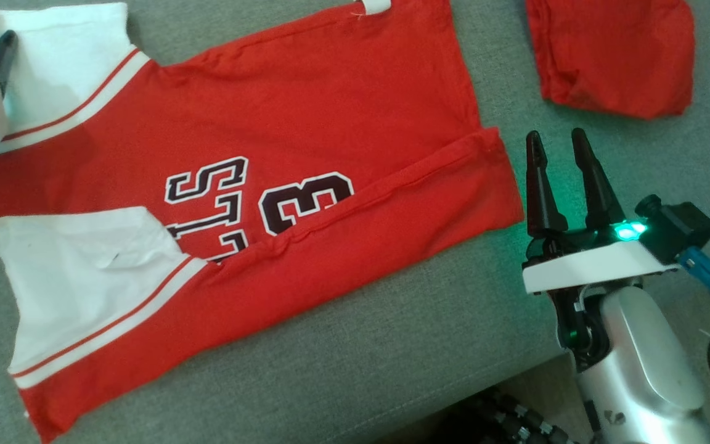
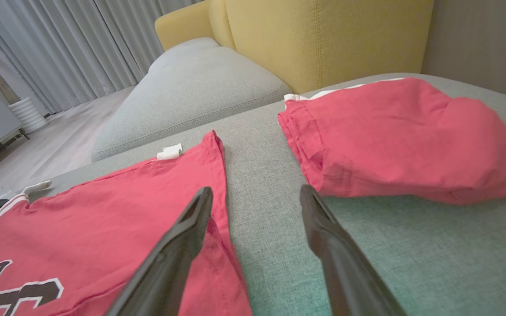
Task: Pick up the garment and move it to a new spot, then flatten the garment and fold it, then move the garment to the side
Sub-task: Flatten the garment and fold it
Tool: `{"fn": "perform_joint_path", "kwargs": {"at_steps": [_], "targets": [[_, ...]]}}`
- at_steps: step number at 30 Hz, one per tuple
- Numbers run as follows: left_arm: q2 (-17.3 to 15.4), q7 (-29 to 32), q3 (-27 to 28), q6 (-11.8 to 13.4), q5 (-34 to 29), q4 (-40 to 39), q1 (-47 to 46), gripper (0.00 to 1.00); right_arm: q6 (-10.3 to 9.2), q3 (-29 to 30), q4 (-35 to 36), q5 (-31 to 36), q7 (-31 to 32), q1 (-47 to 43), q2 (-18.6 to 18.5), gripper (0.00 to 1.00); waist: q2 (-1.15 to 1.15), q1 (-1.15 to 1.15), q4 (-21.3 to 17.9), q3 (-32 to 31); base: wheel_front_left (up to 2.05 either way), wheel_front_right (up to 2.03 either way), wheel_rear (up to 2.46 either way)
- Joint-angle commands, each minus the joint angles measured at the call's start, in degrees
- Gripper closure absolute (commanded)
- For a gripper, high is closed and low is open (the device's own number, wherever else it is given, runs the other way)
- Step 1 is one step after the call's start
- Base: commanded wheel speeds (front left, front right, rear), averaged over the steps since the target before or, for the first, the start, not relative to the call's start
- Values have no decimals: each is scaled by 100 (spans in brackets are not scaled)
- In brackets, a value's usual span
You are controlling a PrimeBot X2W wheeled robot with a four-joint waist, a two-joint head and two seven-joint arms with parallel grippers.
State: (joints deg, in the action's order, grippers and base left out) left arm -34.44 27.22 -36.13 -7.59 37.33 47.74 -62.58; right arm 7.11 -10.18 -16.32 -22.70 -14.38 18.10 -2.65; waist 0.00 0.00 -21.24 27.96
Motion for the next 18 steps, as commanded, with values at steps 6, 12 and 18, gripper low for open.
{"fn": "perform_joint_path", "kwargs": {"at_steps": [6,12,18], "targets": [[-410,122,12,10,83,125,-457,0,37,-87,178,-63,-62,26,-22,0,0,0,-100,150,0,0,0],[-244,616,-191,10,564,103,-392,100,37,7,166,-28,-62,30,-22,0,0,0,-39,129,0,0,0],[-108,69,-336,10,681,-109,-409,100,37,234,86,216,-62,79,-22,0,0,0,215,-114,0,0,0]]}}
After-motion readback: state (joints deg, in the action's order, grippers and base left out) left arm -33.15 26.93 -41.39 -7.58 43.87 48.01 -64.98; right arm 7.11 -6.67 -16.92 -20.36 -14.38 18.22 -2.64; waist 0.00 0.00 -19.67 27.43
